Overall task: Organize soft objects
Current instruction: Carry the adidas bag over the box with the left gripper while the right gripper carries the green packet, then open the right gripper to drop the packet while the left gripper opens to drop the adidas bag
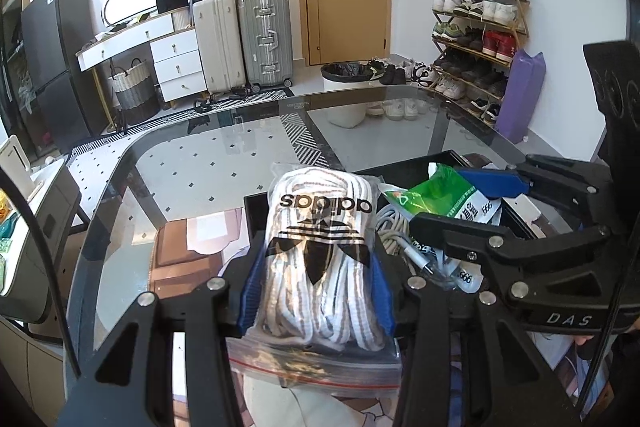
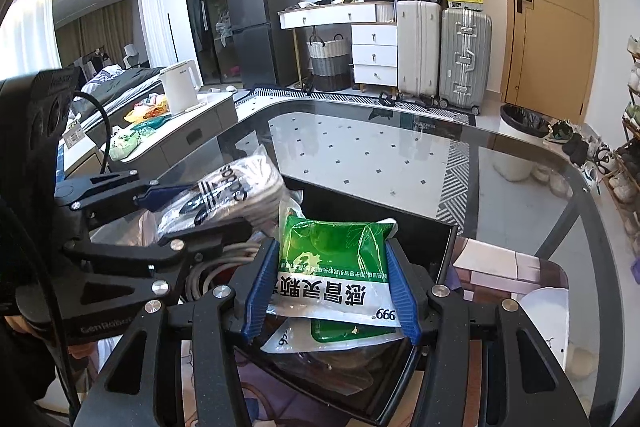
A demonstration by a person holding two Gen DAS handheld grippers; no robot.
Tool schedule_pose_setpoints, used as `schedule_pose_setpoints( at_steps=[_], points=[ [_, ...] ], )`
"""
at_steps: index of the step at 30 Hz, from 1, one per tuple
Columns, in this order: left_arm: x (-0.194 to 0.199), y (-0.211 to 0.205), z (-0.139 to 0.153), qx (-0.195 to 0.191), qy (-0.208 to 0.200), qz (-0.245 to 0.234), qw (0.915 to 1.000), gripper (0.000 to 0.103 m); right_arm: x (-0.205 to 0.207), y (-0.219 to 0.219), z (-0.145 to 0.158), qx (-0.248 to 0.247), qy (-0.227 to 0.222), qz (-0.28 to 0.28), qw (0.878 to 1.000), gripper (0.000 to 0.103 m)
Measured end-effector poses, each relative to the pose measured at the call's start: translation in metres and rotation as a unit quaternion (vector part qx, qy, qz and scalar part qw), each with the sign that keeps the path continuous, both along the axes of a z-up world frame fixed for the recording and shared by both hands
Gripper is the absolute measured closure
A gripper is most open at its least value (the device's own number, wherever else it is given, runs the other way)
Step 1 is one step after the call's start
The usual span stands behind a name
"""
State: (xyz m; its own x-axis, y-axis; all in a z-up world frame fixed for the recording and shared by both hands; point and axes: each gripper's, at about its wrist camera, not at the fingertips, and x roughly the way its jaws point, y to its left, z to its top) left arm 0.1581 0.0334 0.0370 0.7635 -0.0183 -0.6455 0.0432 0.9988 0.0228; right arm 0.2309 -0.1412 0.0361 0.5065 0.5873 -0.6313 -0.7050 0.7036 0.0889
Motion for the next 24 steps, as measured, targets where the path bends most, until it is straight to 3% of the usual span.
schedule_pose_setpoints(
  at_steps=[7, 11, 15, 20, 24],
  points=[
    [-0.003, 0.001, 0.005, -0.005, 0.004, -0.002, 1.0, 0.055, -0.006, -0.012, 0.008, 0.014, -0.012, -0.009, 1.0, 0.03],
    [-0.012, 0.0, 0.01, 0.02, -0.005, 0.003, 0.9998, 0.033, -0.014, -0.022, 0.014, 0.021, -0.02, -0.019, 0.999, 0.017],
    [-0.023, 0.004, 0.017, 0.015, -0.018, 0.003, 0.9997, 0.01, -0.024, -0.036, 0.018, 0.037, -0.021, -0.034, 0.999, 0.009],
    [-0.04, 0.0, 0.025, 0.015, -0.039, -0.004, 0.9991, 0.0, -0.039, -0.05, 0.019, 0.049, -0.026, -0.047, 0.997, 0.002],
    [-0.054, -0.001, 0.024, 0.018, -0.05, -0.001, 0.9986, 0.0, -0.051, -0.056, 0.018, 0.055, -0.037, -0.05, 0.997, 0.001]
  ],
)
